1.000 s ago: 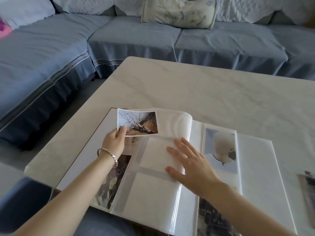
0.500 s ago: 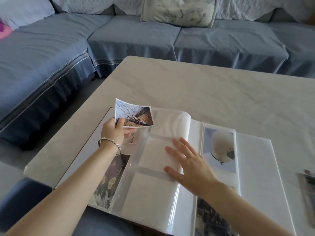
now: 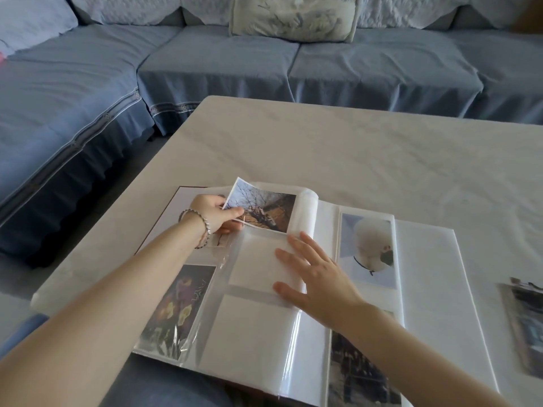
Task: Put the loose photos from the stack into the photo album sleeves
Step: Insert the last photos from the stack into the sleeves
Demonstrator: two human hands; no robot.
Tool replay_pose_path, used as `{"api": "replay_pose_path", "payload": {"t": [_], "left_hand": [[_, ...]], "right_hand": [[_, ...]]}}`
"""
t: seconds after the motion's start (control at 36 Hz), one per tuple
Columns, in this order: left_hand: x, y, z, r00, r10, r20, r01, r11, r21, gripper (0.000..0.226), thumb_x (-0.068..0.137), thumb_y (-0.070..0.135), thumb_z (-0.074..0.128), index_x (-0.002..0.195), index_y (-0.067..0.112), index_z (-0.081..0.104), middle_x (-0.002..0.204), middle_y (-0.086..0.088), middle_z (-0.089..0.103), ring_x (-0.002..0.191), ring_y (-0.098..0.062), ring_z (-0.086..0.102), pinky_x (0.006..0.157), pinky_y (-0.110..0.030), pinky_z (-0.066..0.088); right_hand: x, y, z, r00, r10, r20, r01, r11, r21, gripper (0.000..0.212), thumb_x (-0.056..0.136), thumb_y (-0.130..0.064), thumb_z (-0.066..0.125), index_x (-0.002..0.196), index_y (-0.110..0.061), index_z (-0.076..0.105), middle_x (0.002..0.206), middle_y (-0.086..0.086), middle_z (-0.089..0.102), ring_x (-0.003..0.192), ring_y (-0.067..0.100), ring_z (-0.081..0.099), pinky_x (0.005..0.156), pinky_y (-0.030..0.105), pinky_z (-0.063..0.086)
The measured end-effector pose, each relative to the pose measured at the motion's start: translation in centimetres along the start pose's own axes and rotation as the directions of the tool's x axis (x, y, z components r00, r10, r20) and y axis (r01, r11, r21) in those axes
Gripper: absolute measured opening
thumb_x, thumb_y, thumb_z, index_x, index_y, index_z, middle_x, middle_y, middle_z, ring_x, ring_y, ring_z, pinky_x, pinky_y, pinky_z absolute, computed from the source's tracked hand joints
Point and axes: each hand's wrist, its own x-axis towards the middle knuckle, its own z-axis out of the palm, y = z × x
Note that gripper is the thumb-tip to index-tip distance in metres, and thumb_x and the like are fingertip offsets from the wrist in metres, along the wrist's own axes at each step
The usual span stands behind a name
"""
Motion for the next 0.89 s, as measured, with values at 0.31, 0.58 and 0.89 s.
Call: {"api": "replay_pose_path", "payload": {"t": [0.31, 0.58, 0.89], "left_hand": [[1.4, 0.5, 1.6, 0.933, 0.161, -0.322, -0.099, 0.975, 0.201, 0.029, 0.076, 0.019, 0.076, 0.101, 0.008, 0.068, 0.089, 0.002, 0.059, 0.084, -0.015, 0.056, 0.078, -0.022, 0.04], [1.4, 0.6, 2.0, 0.935, 0.066, -0.35, -0.042, 0.996, 0.074, 0.008, 0.079, 0.009, 0.066, 0.08, 0.017, 0.069, 0.072, 0.003, 0.062, 0.064, -0.007, 0.054, 0.07, -0.019, 0.037], [1.9, 1.4, 2.6, 0.952, 0.039, -0.304, 0.012, 0.986, 0.165, 0.01, 0.087, 0.009, 0.06, 0.087, 0.01, 0.071, 0.077, 0.001, 0.06, 0.059, -0.009, 0.049, 0.059, -0.019, 0.039]], "right_hand": [[0.0, -0.1, 0.1, 1.0, -0.01, -0.009, 0.01, 1.0, 0.009, 0.064, 0.09, -0.061, 0.035, 0.147, -0.035, 0.02, 0.157, -0.011, 0.0, 0.135, -0.002, -0.024, 0.108, 0.023, -0.006], [0.0, 0.0, 0.2, 1.0, -0.015, -0.014, 0.015, 1.0, 0.014, 0.064, 0.091, -0.06, 0.036, 0.147, -0.034, 0.02, 0.157, -0.011, -0.002, 0.138, 0.001, -0.022, 0.109, 0.023, -0.008], [-0.4, -0.5, 0.4, 0.997, 0.023, -0.073, -0.025, 0.999, -0.023, 0.062, 0.09, -0.06, 0.036, 0.146, -0.035, 0.024, 0.154, -0.009, 0.002, 0.14, 0.009, -0.011, 0.11, 0.026, -0.01]]}}
